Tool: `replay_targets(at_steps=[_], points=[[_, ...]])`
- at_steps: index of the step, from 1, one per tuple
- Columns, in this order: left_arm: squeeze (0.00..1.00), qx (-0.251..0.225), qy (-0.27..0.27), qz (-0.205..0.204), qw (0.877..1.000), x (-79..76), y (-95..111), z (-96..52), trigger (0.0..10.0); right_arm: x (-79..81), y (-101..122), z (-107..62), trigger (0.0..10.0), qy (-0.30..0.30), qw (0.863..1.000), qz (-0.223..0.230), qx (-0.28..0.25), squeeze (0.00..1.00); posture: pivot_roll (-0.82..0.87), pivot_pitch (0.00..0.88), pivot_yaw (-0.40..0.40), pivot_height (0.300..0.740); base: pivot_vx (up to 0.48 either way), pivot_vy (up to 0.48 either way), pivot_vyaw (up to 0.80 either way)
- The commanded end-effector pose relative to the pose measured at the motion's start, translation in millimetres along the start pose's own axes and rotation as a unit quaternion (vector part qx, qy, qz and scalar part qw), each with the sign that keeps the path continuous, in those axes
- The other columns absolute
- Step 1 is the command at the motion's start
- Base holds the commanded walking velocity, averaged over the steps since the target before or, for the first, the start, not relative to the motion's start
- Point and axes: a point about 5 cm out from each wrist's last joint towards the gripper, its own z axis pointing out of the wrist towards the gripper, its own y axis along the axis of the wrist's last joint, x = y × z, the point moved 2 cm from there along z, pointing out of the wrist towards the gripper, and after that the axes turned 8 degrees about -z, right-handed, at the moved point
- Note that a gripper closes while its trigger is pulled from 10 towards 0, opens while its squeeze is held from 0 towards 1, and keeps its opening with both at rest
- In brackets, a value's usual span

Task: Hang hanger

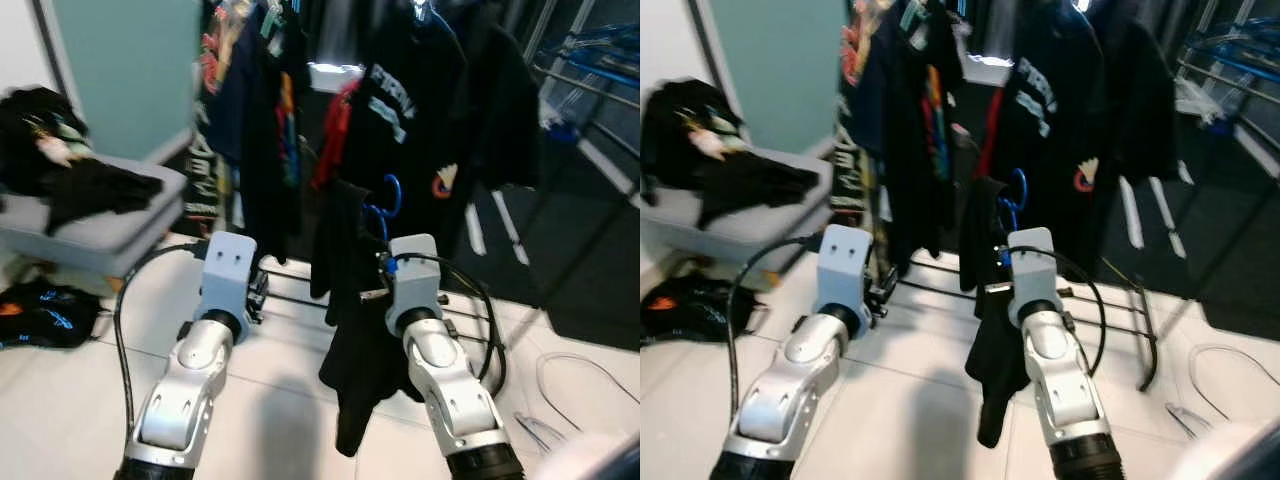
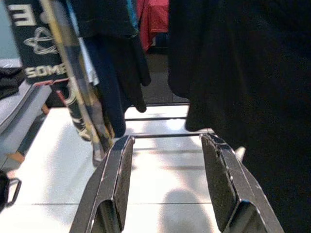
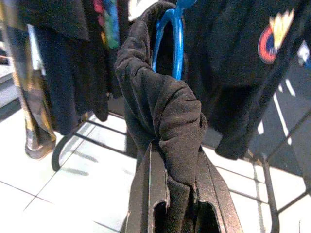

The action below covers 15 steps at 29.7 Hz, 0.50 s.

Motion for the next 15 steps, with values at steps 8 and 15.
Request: replay_targets(at_steps=[8, 15], points=[[0.00, -0.029, 0.000, 0.002, 1.000, -0.7, 11, -0.4, 10.0, -7.7, 52, -4.6, 10.0, 0.009, 0.991, -0.009, -0.130, 0.00, -0.04, 0.187, -0.057, 0.740, 0.000, 0.000, -0.61], [0.00, -0.073, 0.004, 0.003, 0.997, -0.1, 31, 1.8, 10.0, 0.5, 107, -17.1, 10.0, 0.072, 0.966, -0.005, -0.250, 0.00, -0.04, 0.186, -0.055, 0.740, 0.259, 0.000, 0.00]])
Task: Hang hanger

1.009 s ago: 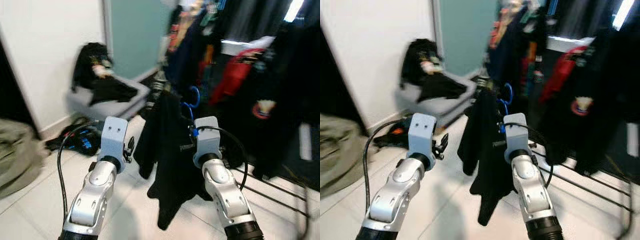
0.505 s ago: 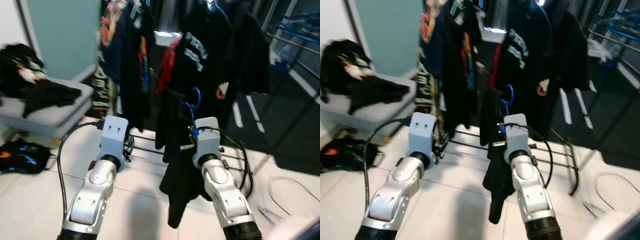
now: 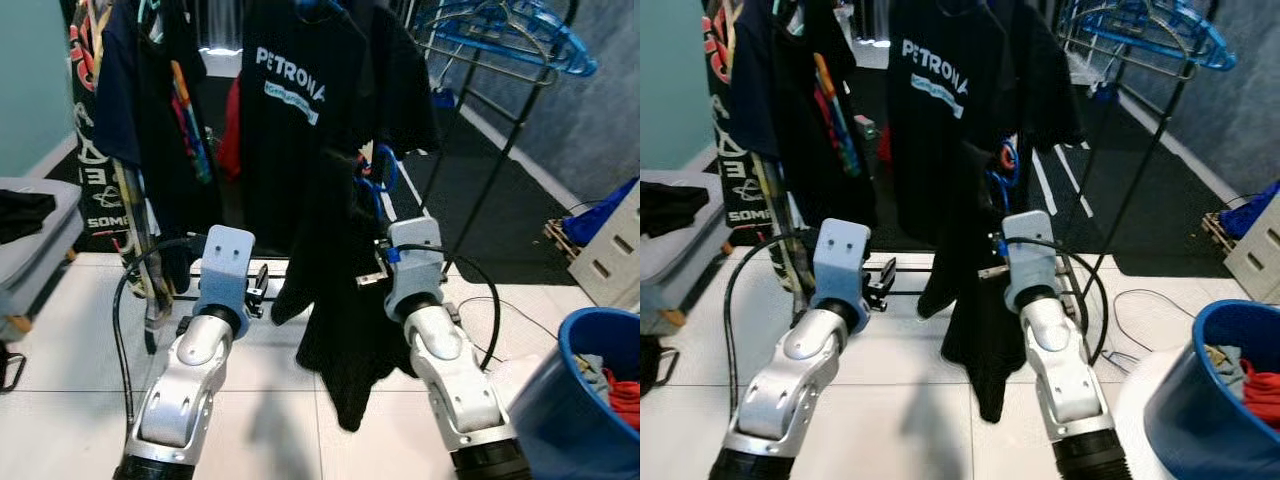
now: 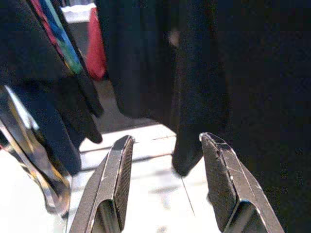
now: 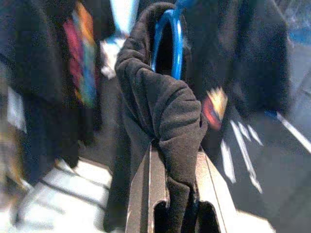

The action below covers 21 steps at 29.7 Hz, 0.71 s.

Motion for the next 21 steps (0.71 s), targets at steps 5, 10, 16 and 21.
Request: replay_targets(at_steps=[5, 10, 16, 21], points=[[0.00, -0.030, 0.001, 0.003, 1.000, -2.0, 14, 1.3, 10.0, 12.7, 68, -2.9, 10.0, 0.085, 0.985, 0.040, -0.146, 0.00, -0.05, 0.187, -0.055, 0.740, 0.480, 0.000, 0.00], [0.00, -0.029, -0.001, 0.001, 1.000, -3.5, 13, 0.7, 10.0, 16.5, 88, -7.9, 10.0, 0.114, 0.975, 0.040, -0.185, 0.00, -0.05, 0.187, -0.054, 0.740, 0.480, 0.000, 0.00], [0.00, -0.027, -0.008, -0.001, 1.000, -6.4, 11, 1.0, 10.0, -0.7, 99, -2.4, 10.0, 0.045, 0.977, -0.009, -0.210, 0.00, -0.05, 0.184, -0.055, 0.740, 0.480, 0.000, 0.00], [0.00, -0.028, -0.011, -0.002, 1.000, -7.3, 10, 1.5, 10.0, -20.7, 90, 4.2, 10.0, -0.038, 0.983, -0.020, -0.181, 0.00, -0.05, 0.182, -0.054, 0.740, 0.480, 0.000, 0.00]])
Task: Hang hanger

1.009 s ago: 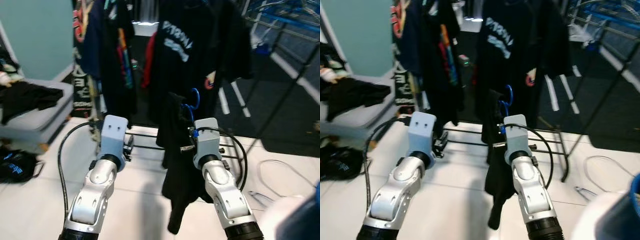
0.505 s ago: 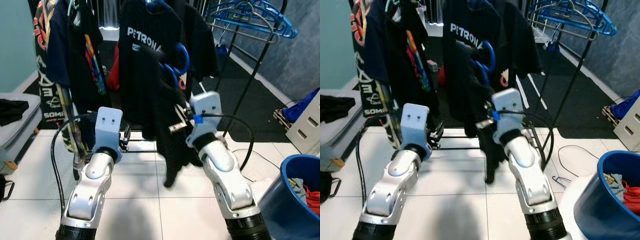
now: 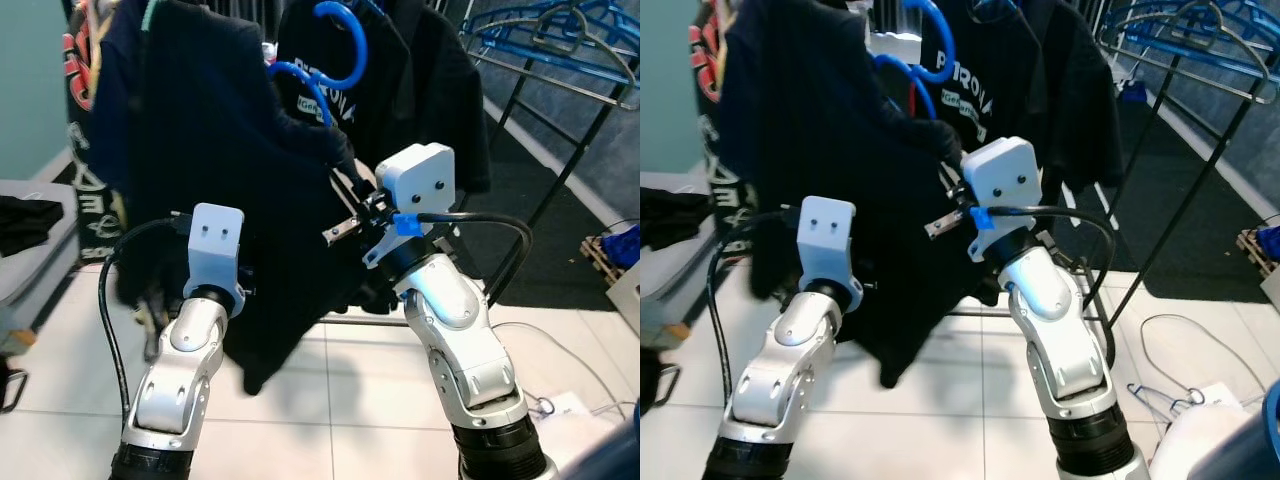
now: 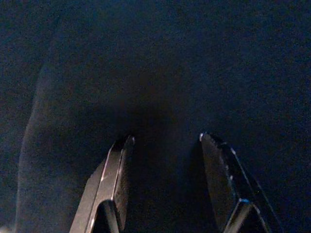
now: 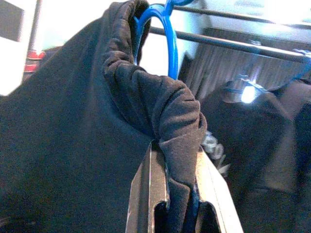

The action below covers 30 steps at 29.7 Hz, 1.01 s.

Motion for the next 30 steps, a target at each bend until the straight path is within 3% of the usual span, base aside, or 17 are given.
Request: replay_targets(at_steps=[1, 3, 5, 10, 11, 12, 14, 16, 21, 26, 30], points=[[0.00, 0.006, -0.009, 0.001, 1.000, -3.9, -4, -0.9, 10.0, -26.6, 1, 0.4, 10.0, -0.083, 0.996, -0.027, -0.004, 0.00, -0.05, 0.181, -0.055, 0.740, 0.480, 0.000, 0.00], [0.00, 0.004, -0.014, 0.002, 1.000, -4.4, -4, -1.6, 10.0, -45.3, -6, 0.6, 10.0, -0.135, 0.988, -0.068, 0.021, 0.00, -0.05, 0.181, -0.054, 0.740, 0.480, 0.000, 0.00], [0.00, 0.003, -0.015, 0.003, 1.000, -4.4, -4, -2.1, 10.0, -48.2, -8, 0.8, 10.0, -0.134, 0.988, -0.069, 0.027, 0.00, -0.05, 0.180, -0.053, 0.740, 0.480, 0.000, 0.00], [0.00, 0.004, -0.018, 0.005, 1.000, -4.5, -5, -3.0, 10.0, -46.4, -11, 1.6, 10.0, -0.112, 0.992, -0.053, 0.031, 0.00, -0.05, 0.179, -0.052, 0.740, 0.480, 0.000, 0.00], [0.00, 0.006, -0.020, 0.007, 1.000, -4.1, -6, -4.3, 10.0, -40.2, -13, 1.9, 10.0, -0.079, 0.996, -0.025, 0.030, 0.00, -0.05, 0.178, -0.052, 0.740, 0.480, 0.000, 0.00], [0.00, 0.006, -0.020, 0.007, 1.000, -4.1, -6, -4.3, 10.0, -40.2, -13, 1.9, 10.0, -0.079, 0.996, -0.025, 0.030, 0.00, -0.05, 0.178, -0.052, 0.740, 0.480, 0.000, 0.00], [0.00, 0.015, -0.024, 0.015, 0.999, -1.2, -12, -8.5, 10.0, -29.1, -19, 2.0, 10.0, -0.021, 0.999, 0.032, 0.036, 0.00, -0.05, 0.175, -0.053, 0.740, 0.480, 0.000, 0.00], [0.00, 0.022, -0.025, 0.019, 0.999, 0.2, -15, -10.8, 10.0, -28.1, -21, 2.4, 10.0, -0.010, 0.998, 0.044, 0.039, 0.00, -0.05, 0.175, -0.053, 0.740, 0.480, 0.000, 0.00], [0.00, 0.029, -0.029, 0.021, 0.999, 0.2, -19, -14.9, 10.0, -43.6, -25, 15.0, 10.0, -0.043, 0.997, 0.035, 0.047, 0.00, -0.05, 0.171, -0.053, 0.740, 0.480, 0.000, 0.00], [0.00, 0.030, -0.037, 0.013, 0.999, -2.7, -20, -15.1, 10.0, -45.2, -18, 23.8, 10.0, -0.040, 0.998, 0.030, 0.032, 0.00, -0.05, 0.168, -0.050, 0.740, 0.376, 0.000, 0.00], [0.00, 0.022, -0.076, 0.011, 0.997, -13.5, -19, -19.1, 10.0, -37.9, -5, 33.2, 10.0, 0.002, 1.000, 0.022, 0.001, 0.00, -0.06, 0.163, -0.049, 0.740, 0.000, 0.000, 0.00]])
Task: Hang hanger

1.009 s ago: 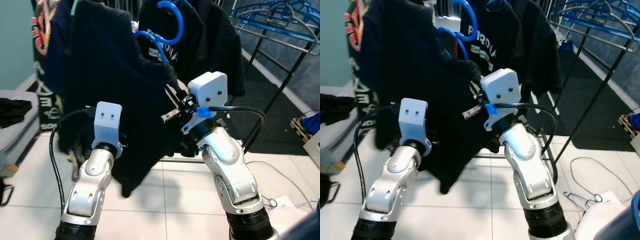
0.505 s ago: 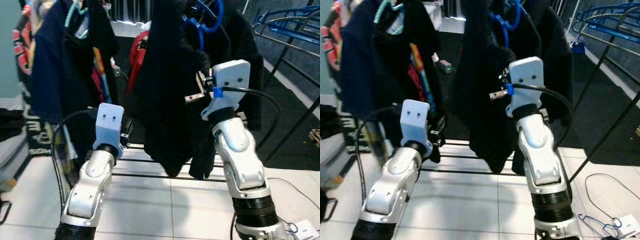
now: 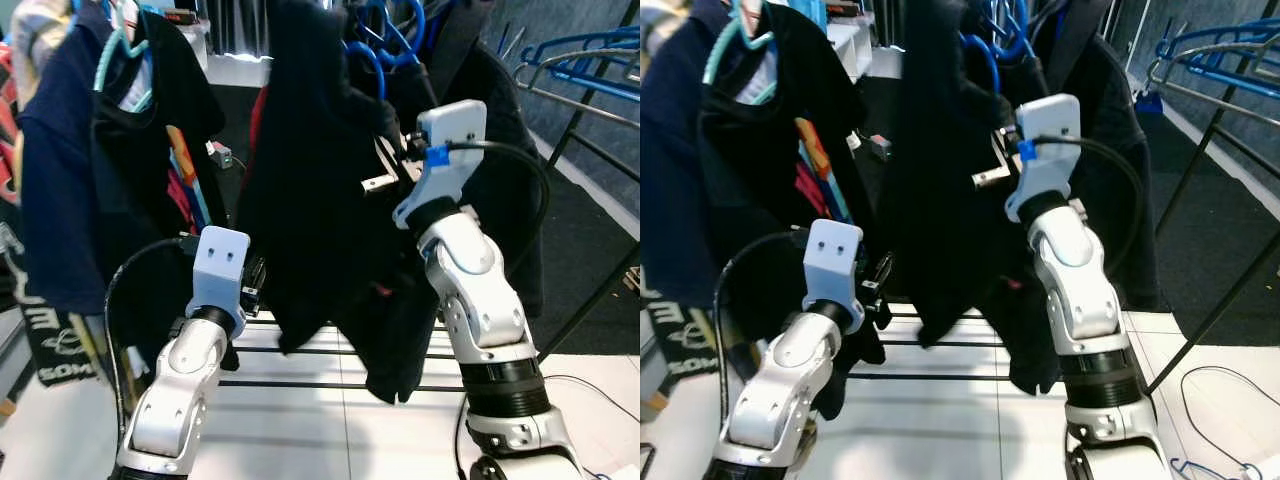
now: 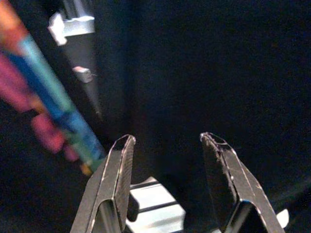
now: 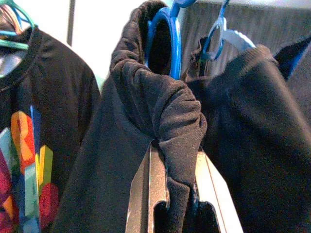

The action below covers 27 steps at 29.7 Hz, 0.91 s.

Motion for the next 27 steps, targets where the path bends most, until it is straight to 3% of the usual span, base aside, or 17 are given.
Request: replay_targets(at_steps=[1, 7, 14, 17, 20, 27], points=[[0.00, -0.009, -0.029, 0.000, 1.000, -8.5, 1, -4.7, 10.0, -1.2, 12, 2.8, 10.0, 0.006, 0.999, -0.007, -0.033, 0.00, -0.06, 0.163, -0.049, 0.740, 0.000, 0.000, 0.00], [0.00, -0.026, -0.099, -0.005, 0.995, -23.5, 5, -19.4, 10.0, -10.7, 17, 19.5, 10.0, -0.012, 0.999, -0.004, -0.035, 0.00, -0.06, 0.164, -0.047, 0.740, 0.000, 0.000, 0.00], [0.00, -0.033, -0.109, 0.004, 0.993, -24.3, 8, -22.4, 10.0, -10.8, 20, 38.0, 10.0, 0.000, 0.999, -0.011, -0.036, 0.00, -0.05, 0.166, -0.050, 0.740, 0.000, 0.000, 0.00], [0.00, -0.033, -0.109, 0.004, 0.993, -24.3, 8, -22.4, 10.0, -10.8, 20, 38.0, 10.0, 0.000, 0.999, -0.011, -0.036, 0.00, -0.05, 0.166, -0.050, 0.740, 0.000, 0.000, 0.00], [0.00, -0.038, -0.113, 0.006, 0.993, -25.1, 12, -22.4, 10.0, -16.7, 10, 52.4, 10.0, -0.012, 1.000, -0.014, -0.001, 0.00, -0.05, 0.169, -0.052, 0.740, 0.000, 0.000, 0.00], [0.00, -0.042, -0.121, 0.008, 0.992, -27.4, 16, -22.8, 10.0, -24.4, 4, 59.1, 10.0, -0.024, 0.999, -0.004, 0.021, 0.00, -0.04, 0.171, -0.056, 0.740, 0.000, 0.000, 0.00]])
